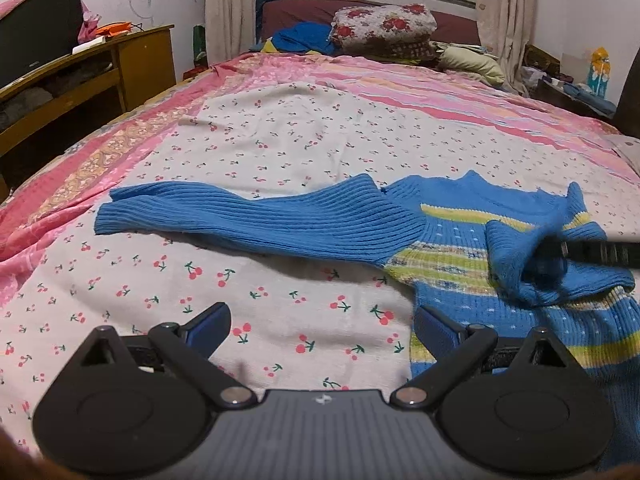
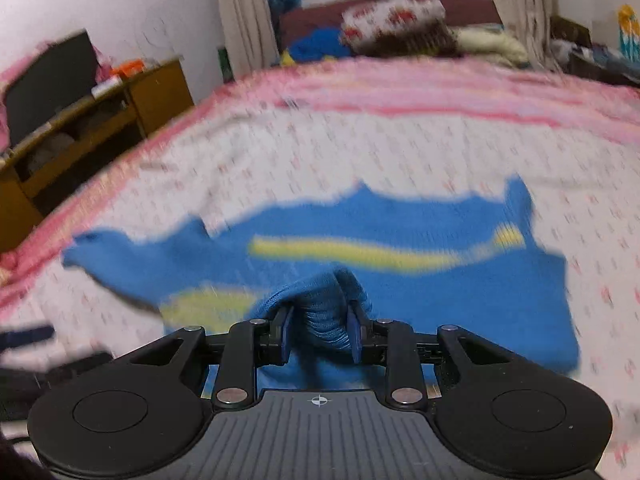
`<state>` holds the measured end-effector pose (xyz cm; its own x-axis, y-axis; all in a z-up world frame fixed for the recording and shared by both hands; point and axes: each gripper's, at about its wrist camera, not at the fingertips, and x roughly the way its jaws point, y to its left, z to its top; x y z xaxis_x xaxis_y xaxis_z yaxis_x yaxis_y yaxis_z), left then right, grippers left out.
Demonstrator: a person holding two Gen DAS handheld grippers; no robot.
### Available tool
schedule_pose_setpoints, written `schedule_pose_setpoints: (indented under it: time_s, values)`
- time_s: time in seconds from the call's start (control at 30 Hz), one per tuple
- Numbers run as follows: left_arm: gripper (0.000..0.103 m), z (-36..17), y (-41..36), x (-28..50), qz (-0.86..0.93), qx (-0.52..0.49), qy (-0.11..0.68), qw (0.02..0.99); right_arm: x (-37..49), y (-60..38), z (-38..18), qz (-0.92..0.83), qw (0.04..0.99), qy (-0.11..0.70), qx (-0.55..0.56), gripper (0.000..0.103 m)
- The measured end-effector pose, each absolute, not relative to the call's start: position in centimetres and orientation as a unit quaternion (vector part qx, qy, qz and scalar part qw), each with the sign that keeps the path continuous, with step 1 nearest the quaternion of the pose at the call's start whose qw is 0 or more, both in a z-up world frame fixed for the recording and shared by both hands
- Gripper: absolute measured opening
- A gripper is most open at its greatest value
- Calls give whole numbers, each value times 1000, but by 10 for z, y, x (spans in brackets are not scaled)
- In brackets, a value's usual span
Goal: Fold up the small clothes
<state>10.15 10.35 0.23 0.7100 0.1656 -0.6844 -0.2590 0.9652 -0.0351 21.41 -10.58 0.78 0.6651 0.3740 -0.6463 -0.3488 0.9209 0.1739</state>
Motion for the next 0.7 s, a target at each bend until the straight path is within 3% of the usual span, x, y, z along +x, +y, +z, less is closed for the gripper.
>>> schedule_pose_setpoints:
  time_s: [0.13,0.7]
  values:
    - [103,3,107,100,122,-66,363,922,227,-87,15,237,908,346,18,36]
    - [103,16,112,108,113,-85,343,929,211,-117,10,216,904,369,-10,36]
